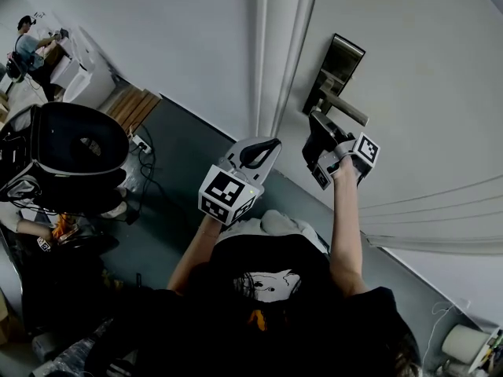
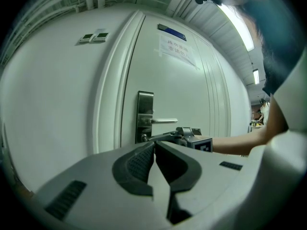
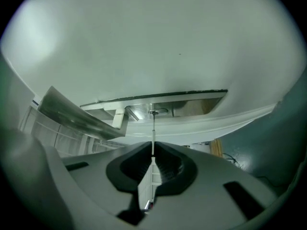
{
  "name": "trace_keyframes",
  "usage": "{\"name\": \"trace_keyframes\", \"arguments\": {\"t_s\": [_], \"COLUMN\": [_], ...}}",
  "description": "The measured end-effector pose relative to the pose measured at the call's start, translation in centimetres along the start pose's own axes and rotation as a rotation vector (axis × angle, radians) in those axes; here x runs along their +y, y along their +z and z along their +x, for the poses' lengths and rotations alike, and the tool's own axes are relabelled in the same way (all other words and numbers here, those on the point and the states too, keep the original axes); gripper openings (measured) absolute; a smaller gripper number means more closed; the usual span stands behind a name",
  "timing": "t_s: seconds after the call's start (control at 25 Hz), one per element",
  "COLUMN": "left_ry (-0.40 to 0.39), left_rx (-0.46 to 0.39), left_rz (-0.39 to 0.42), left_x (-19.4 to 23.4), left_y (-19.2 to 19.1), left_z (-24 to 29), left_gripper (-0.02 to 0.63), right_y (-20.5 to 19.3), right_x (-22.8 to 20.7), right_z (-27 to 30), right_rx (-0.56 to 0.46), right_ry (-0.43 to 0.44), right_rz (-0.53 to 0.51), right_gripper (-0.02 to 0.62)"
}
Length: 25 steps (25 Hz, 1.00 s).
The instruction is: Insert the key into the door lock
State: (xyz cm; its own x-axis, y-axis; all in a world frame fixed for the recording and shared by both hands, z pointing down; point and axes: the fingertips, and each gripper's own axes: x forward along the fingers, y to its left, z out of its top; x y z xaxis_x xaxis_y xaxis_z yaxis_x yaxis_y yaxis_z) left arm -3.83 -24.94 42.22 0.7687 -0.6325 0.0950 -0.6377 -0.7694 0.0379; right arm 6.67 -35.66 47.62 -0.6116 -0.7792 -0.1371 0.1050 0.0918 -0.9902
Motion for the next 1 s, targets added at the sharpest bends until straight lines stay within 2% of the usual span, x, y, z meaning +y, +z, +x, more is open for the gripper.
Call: {"name": "trace_keyframes", "arguments": {"t_s": [0.32, 0.6, 1.0], "left_ry": [0.001, -0.030, -0.042], "left_rx": [0.005, 0.013, 0.019], "left_rz": [-0.007, 0.006, 0.015], "left_x": [0.2, -0.5, -1.5], "left_y": [1.1, 1.1, 1.2], "left_z": [0.2, 1.7, 2.1], "left_gripper": [0.017, 0.017, 0.017], "right_y": [0.1, 0.9, 2.2], "right_x": [-0.1, 0.1, 0.3], "right_z": [0.2, 0.9, 1.5], "right_rx": [0.008, -0.015, -0.043], "right_ry": [0.017, 0.112, 0.126], "right_rz": [-0.031, -0.020, -0.007], "right_gripper": [0.020, 0.028, 0.029]}}
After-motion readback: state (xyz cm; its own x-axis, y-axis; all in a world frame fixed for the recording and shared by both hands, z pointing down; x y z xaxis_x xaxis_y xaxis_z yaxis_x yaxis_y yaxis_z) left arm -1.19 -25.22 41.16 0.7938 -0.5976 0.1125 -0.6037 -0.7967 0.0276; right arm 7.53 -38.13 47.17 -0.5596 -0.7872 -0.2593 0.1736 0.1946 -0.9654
